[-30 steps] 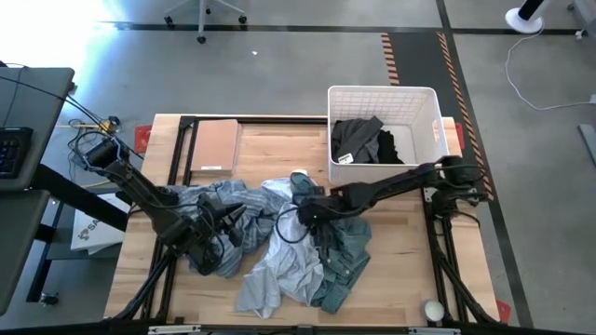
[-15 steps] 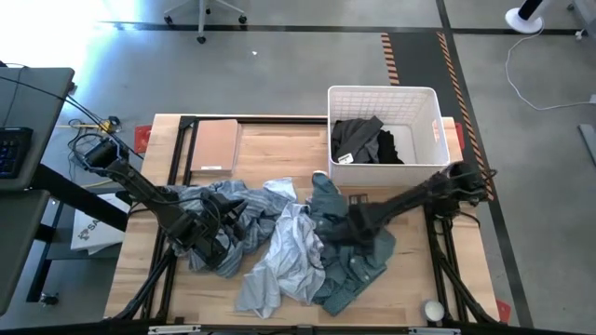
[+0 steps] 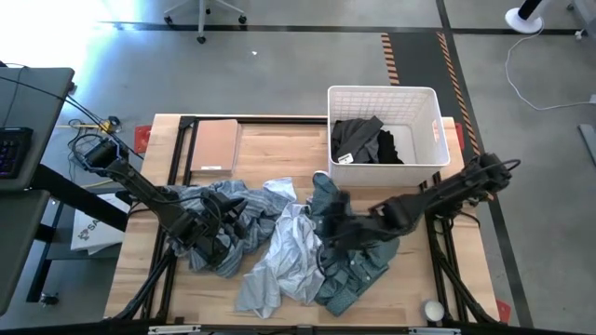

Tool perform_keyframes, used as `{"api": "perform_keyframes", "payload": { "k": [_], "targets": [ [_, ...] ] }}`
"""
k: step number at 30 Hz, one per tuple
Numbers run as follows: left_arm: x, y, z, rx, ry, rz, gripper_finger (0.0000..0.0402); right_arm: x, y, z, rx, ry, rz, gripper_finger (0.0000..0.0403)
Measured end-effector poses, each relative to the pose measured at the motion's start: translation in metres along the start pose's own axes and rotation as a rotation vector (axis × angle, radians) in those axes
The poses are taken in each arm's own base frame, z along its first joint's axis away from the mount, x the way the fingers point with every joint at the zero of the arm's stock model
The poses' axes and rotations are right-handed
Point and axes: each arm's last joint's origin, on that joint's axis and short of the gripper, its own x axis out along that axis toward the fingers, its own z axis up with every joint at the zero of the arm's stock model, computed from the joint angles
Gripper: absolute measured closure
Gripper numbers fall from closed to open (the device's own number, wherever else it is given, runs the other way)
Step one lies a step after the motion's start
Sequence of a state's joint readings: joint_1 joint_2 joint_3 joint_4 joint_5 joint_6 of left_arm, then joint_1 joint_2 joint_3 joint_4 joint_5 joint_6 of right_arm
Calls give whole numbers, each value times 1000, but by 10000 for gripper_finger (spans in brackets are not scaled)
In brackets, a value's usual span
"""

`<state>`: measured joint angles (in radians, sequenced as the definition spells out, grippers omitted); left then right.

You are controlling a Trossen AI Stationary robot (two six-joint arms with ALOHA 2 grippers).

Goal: Sort clothes
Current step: Put the white polo shirt into the white laundry bin

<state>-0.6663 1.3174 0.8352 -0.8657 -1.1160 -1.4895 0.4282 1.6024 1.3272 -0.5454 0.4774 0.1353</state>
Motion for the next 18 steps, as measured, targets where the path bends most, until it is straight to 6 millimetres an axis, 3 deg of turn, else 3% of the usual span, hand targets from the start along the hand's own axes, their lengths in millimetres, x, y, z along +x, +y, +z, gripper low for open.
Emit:
{"api": "perform_keyframes", "payload": {
  "k": [7, 11, 18],
  "targets": [
    [1, 0, 0, -6, 4, 3, 332, 64, 11, 15, -59, -169, 288, 175],
    [1, 0, 0, -8, 6, 1, 332, 103, 3, 11, -53, -70, 335, 162],
    [1, 0, 0, -9, 6, 1, 332, 153, 0, 9, -36, 77, 535, 114]
  ]
}}
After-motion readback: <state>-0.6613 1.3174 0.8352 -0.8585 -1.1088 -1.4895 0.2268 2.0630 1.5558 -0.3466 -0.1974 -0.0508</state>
